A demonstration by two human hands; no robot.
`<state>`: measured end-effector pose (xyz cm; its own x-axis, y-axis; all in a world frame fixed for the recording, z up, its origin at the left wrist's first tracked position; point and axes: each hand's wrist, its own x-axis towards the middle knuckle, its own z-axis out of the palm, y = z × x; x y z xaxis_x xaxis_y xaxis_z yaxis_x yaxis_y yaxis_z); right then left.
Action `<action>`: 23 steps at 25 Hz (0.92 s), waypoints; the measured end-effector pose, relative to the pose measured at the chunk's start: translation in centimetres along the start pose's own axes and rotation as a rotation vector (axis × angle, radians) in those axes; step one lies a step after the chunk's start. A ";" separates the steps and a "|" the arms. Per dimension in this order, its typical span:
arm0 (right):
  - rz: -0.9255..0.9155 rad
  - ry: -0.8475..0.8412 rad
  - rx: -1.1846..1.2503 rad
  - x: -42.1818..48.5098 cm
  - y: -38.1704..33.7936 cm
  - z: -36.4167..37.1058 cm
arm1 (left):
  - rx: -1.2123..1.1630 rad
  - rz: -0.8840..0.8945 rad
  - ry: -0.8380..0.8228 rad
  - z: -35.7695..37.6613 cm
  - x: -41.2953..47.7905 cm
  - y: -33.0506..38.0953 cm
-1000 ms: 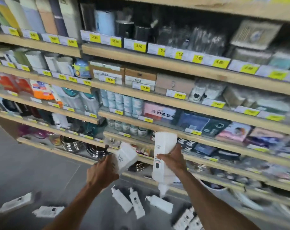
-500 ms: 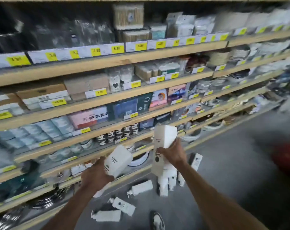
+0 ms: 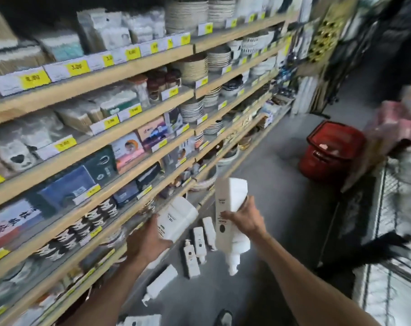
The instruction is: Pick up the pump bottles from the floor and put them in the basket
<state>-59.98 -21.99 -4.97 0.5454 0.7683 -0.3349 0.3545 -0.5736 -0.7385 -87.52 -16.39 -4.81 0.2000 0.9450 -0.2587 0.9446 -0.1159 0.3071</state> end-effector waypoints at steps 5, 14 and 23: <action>0.118 0.106 0.045 3.6 4.5 -7.7 | -0.024 0.082 -0.067 2.1 4.7 7.1; 0.265 0.283 0.093 8.8 10.9 -16.2 | 0.056 0.263 -0.170 6.5 11.9 18.3; 0.396 0.390 0.068 17.4 12.3 -21.3 | 0.036 0.424 -0.269 9.1 25.0 29.0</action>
<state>-29.97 -21.73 -7.35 0.8723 0.3284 -0.3623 0.0229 -0.7676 -0.6406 -52.78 1.07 -10.70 0.6236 0.7006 -0.3468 0.7732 -0.4873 0.4058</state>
